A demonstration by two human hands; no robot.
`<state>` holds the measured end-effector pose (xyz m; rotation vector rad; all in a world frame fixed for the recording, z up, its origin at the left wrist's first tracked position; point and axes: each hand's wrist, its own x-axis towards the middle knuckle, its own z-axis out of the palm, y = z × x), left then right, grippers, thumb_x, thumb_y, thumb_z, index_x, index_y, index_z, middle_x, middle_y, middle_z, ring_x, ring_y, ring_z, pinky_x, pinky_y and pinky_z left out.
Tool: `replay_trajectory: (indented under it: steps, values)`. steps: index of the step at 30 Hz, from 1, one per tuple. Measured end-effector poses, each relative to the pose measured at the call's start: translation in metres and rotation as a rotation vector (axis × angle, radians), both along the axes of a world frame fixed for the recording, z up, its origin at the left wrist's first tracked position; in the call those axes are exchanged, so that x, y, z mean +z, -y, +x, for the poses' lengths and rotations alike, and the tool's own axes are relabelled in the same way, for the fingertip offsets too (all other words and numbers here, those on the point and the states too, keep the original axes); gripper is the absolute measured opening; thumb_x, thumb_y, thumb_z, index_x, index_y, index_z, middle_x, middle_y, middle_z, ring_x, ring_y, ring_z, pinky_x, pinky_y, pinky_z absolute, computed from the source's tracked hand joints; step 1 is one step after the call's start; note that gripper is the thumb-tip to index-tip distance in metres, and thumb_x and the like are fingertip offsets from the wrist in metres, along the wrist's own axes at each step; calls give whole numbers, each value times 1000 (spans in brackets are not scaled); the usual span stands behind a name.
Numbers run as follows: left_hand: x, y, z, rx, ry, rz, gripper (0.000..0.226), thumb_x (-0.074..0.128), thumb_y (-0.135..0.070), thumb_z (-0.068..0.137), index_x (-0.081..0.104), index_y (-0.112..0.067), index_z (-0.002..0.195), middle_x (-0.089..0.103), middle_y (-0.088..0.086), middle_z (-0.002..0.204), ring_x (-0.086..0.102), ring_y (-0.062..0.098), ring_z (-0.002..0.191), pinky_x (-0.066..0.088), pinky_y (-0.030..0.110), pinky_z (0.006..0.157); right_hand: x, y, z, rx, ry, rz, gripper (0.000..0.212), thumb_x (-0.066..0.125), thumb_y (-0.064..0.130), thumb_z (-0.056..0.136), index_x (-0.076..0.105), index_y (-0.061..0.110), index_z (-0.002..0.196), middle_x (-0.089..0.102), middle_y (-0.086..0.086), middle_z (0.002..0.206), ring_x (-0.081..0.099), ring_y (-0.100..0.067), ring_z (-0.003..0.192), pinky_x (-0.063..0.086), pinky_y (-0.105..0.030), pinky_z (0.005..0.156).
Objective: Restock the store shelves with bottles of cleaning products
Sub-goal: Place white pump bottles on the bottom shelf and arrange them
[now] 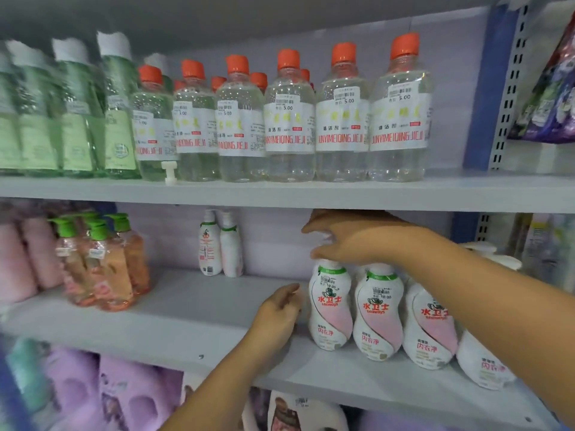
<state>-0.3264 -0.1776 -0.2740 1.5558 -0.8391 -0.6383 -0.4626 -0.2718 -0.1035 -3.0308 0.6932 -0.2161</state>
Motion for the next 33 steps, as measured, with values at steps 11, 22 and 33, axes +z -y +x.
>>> replay_trajectory:
  steps: [11, 22, 33]
  values:
    - [-10, -33, 164, 201, 318, 273, 38, 60, -27, 97, 60, -19, 134, 69, 5, 118, 65, 20, 99, 45, 18, 71, -103, -52, 132, -126, 168, 389, 37, 58, 39, 95, 63, 19, 126, 62, -1, 131, 59, -22, 119, 48, -30, 97]
    - [-20, 1, 310, 280, 411, 129, 24, 76, -28, 82, 65, -13, 97, 73, 6, 99, 69, 26, 94, 54, 34, 81, -180, -13, 299, -423, 650, 625, 45, 67, 39, 87, 57, 17, 126, 63, 0, 123, 62, -19, 110, 49, -28, 85]
    - [-36, 35, 359, 57, 210, -45, 44, 75, -32, 90, 58, -31, 131, 70, -7, 118, 67, 18, 110, 52, 39, 98, -167, -20, 334, -460, 960, 680, 31, 71, 18, 82, 65, 49, 77, 69, 37, 81, 64, 18, 78, 48, -10, 68]
